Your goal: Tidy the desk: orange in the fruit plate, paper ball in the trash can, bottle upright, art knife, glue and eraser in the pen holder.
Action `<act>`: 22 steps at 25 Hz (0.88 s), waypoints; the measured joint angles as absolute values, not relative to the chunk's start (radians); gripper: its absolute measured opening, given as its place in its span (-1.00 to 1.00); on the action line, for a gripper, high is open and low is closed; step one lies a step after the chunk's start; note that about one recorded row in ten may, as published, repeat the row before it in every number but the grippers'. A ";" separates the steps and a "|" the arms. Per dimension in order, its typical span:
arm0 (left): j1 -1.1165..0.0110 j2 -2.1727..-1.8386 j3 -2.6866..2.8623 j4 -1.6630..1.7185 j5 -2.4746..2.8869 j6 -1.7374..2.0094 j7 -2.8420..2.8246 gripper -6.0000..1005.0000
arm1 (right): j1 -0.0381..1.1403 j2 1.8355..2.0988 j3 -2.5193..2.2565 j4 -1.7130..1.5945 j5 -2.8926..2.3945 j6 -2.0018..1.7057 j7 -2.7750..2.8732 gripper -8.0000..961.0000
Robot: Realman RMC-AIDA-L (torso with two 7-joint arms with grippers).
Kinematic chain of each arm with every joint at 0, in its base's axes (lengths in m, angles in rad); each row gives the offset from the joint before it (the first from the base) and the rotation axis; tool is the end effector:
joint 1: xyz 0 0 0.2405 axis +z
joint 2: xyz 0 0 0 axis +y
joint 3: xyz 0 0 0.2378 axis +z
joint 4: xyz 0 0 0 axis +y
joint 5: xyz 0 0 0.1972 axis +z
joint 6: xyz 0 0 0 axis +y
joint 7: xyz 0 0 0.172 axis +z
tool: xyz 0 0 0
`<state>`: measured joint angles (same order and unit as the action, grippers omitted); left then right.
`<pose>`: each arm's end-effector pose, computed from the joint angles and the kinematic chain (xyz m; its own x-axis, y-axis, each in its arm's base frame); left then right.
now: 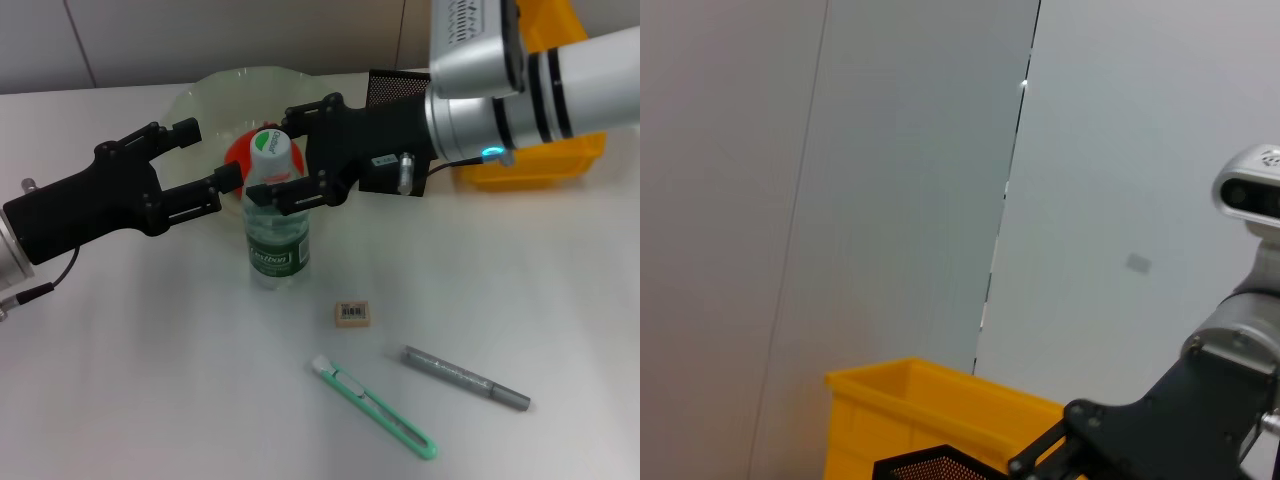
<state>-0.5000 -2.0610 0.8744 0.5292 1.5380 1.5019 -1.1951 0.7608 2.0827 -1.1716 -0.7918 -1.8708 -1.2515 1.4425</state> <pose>-0.2032 0.3329 -0.0087 0.6687 0.1715 0.7235 0.4447 -0.8721 -0.2042 0.1184 0.3807 -0.0555 0.9554 0.0054 -0.2951 -0.0677 -0.9691 -0.2372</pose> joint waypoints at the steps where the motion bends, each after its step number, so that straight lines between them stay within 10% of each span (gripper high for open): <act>1: -0.500 -2.061 0.874 0.529 1.538 1.502 -1.195 0.72 | 0.752 2.082 -1.172 -0.807 -1.871 -1.258 1.450 0.48; 22: -0.509 -2.065 0.886 0.526 1.557 1.477 -1.166 0.72 | 0.437 2.080 -1.165 -1.184 -1.872 -1.423 1.667 0.48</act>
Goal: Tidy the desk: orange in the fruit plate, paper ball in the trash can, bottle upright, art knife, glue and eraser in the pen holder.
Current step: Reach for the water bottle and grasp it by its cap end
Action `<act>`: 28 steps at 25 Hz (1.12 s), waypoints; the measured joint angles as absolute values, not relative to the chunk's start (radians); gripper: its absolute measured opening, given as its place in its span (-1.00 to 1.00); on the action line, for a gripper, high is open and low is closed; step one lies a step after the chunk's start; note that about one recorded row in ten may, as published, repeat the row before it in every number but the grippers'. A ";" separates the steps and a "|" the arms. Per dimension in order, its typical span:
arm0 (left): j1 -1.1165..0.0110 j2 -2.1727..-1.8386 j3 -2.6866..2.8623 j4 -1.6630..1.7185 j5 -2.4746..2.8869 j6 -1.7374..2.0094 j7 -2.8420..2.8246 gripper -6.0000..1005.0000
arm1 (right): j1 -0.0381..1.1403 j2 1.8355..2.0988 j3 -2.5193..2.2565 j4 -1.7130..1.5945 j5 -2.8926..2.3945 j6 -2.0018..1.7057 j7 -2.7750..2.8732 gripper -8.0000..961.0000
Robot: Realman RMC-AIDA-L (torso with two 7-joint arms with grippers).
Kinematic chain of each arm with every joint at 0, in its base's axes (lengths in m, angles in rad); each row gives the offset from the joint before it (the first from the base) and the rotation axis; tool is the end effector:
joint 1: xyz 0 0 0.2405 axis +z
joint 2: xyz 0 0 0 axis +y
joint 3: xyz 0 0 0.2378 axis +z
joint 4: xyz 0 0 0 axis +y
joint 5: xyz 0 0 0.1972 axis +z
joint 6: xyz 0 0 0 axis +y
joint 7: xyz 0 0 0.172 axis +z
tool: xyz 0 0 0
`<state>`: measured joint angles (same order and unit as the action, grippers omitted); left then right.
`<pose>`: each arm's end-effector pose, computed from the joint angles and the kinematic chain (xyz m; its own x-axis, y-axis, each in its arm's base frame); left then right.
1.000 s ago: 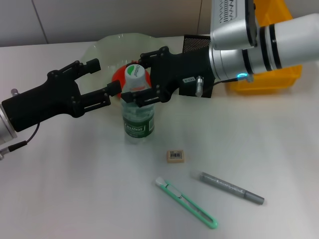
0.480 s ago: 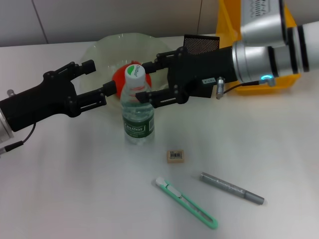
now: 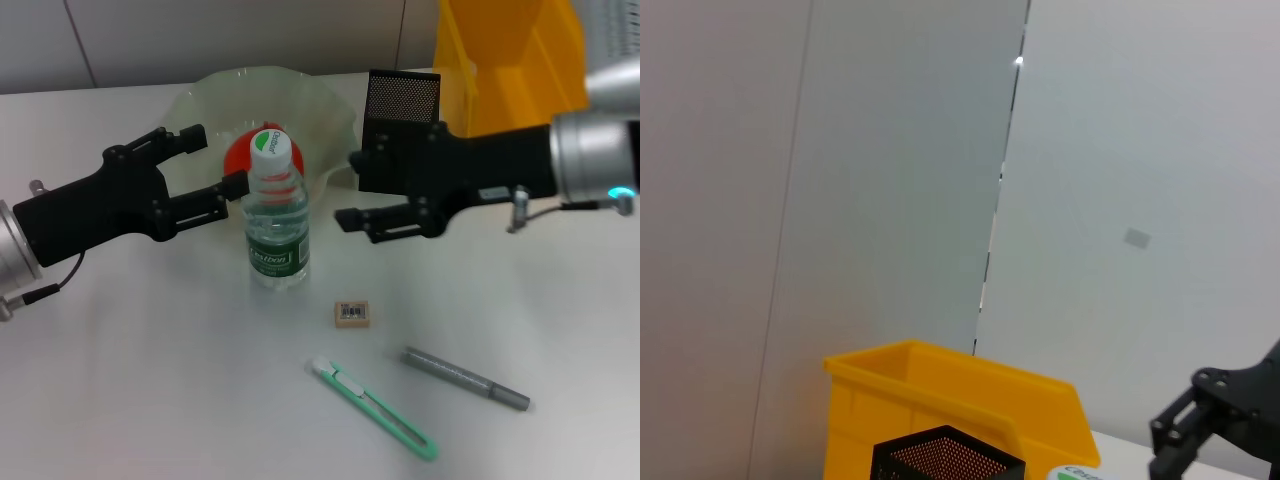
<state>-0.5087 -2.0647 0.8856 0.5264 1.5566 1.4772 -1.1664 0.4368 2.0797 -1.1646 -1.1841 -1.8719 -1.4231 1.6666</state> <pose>-0.2035 0.3344 -0.0149 0.6996 0.1576 0.6969 0.4226 -0.8777 -0.2258 0.1584 0.3345 -0.0048 0.9288 -0.1432 -0.3419 -0.2339 -0.9420 -0.2409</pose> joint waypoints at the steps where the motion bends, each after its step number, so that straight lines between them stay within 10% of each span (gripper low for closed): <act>1: -0.512 -2.066 0.889 0.523 1.557 1.476 -1.156 0.71 | 0.414 2.080 -1.161 -1.202 -1.874 -1.431 1.678 0.48; 28: -0.427 -2.069 0.939 0.596 1.597 1.446 -1.127 0.71 | 0.294 2.077 -0.837 -1.301 -2.157 -1.765 1.819 0.48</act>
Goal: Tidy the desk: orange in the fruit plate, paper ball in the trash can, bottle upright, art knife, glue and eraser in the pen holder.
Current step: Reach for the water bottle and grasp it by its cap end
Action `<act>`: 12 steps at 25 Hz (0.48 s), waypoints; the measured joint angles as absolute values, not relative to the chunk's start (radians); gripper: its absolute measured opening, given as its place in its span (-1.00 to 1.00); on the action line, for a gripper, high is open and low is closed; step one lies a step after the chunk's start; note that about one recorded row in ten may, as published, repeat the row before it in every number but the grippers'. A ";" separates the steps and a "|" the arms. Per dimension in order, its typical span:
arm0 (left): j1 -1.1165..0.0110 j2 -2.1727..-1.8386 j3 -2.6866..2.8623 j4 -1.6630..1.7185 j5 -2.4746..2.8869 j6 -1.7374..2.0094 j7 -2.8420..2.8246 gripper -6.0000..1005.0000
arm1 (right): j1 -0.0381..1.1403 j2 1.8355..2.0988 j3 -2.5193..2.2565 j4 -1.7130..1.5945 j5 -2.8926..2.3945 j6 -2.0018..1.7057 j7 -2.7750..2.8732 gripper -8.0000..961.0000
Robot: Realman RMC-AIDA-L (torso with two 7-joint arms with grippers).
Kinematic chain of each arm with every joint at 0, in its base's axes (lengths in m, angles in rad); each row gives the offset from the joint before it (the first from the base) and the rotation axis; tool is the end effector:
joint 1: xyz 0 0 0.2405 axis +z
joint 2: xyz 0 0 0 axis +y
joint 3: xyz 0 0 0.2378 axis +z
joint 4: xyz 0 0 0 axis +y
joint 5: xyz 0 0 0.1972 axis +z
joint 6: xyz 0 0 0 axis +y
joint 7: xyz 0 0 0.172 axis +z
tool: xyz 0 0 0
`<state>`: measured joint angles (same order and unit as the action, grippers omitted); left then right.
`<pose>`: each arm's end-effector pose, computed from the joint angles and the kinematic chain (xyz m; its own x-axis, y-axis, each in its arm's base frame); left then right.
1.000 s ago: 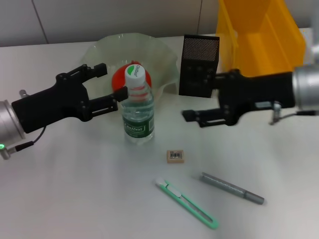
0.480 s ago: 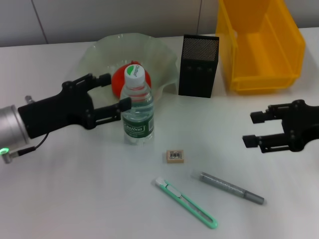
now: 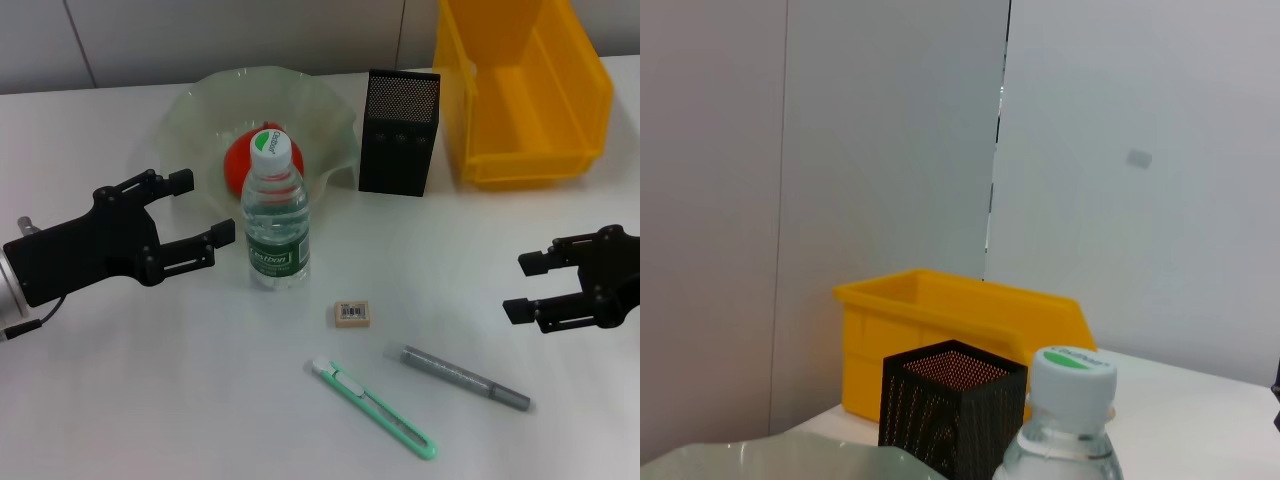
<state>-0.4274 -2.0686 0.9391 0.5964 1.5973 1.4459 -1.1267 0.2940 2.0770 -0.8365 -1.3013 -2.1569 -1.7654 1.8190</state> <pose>-0.2259 0.3192 -0.0198 0.7723 0.1474 0.6179 0.3916 -0.8764 -0.2804 0.2479 0.2768 0.0472 0.8446 -0.4889 -0.2183 -0.5298 -0.8219 -0.2091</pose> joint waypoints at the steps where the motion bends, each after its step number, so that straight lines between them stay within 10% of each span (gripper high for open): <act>1: -0.427 -2.069 0.939 0.596 1.597 1.446 -1.127 0.71 | 0.292 2.077 -0.836 -1.301 -2.158 -1.766 1.819 0.48; 12: -0.518 -2.076 0.965 0.466 1.500 1.414 -1.025 0.71 | 0.269 2.080 -0.832 -1.293 -2.165 -1.771 1.819 0.48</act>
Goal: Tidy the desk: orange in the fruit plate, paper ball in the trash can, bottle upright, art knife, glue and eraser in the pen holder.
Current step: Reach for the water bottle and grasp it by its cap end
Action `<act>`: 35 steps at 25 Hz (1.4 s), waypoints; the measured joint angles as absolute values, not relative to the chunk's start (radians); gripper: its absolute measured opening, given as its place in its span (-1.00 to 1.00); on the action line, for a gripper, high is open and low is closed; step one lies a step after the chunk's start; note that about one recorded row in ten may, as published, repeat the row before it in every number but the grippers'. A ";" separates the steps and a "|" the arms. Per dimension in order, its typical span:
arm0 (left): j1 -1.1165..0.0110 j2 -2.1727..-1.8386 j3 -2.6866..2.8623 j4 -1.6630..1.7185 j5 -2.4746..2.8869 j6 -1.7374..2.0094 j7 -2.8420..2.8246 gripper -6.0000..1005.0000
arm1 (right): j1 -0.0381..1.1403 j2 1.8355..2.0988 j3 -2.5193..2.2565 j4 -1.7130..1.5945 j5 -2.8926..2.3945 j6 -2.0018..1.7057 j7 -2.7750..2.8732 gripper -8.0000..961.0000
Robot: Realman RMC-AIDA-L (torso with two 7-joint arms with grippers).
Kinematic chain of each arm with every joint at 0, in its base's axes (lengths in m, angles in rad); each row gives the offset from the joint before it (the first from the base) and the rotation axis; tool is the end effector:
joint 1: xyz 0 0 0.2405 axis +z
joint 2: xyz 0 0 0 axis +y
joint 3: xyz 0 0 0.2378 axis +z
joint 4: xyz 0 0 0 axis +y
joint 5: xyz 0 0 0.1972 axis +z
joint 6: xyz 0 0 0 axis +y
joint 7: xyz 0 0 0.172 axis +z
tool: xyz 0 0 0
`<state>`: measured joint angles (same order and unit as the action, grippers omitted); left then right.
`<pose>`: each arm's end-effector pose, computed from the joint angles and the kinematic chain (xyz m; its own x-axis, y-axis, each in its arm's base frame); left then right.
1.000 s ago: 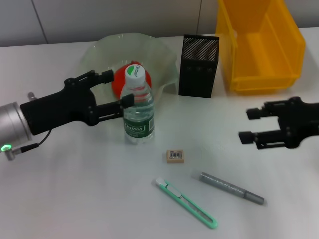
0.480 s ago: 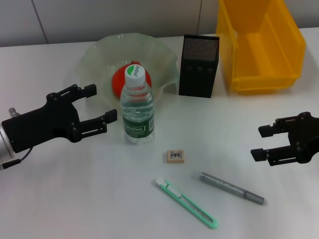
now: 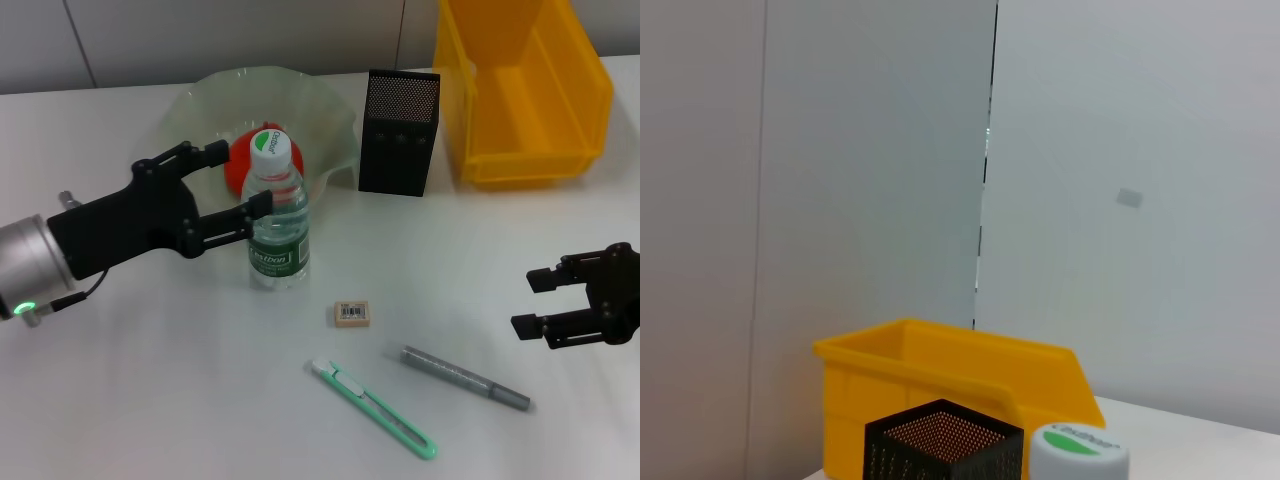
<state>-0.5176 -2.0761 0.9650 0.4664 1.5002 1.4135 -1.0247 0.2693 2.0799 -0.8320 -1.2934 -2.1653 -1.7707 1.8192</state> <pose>-0.2040 0.3326 -0.0353 0.7445 0.0967 0.6606 0.3667 -0.8860 -0.2836 0.2563 0.2687 0.0454 0.8263 -0.5201 -0.2160 -0.5588 -0.8047 -0.2002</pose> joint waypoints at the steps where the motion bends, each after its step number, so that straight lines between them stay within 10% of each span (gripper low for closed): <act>1: -0.530 -2.076 0.965 0.450 1.500 1.407 -1.018 0.71 | 0.268 2.080 -0.832 -1.293 -2.165 -1.772 1.819 0.48; 35: -0.647 -2.080 1.012 0.322 1.455 1.327 -0.922 0.51 | 0.305 2.077 -0.833 -1.213 -2.167 -1.762 1.816 0.48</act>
<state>-0.6470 -2.0801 1.0116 0.3216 1.4545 1.3273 -0.9224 0.3046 2.0770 -0.8329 -1.2131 -2.1668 -1.7620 1.8160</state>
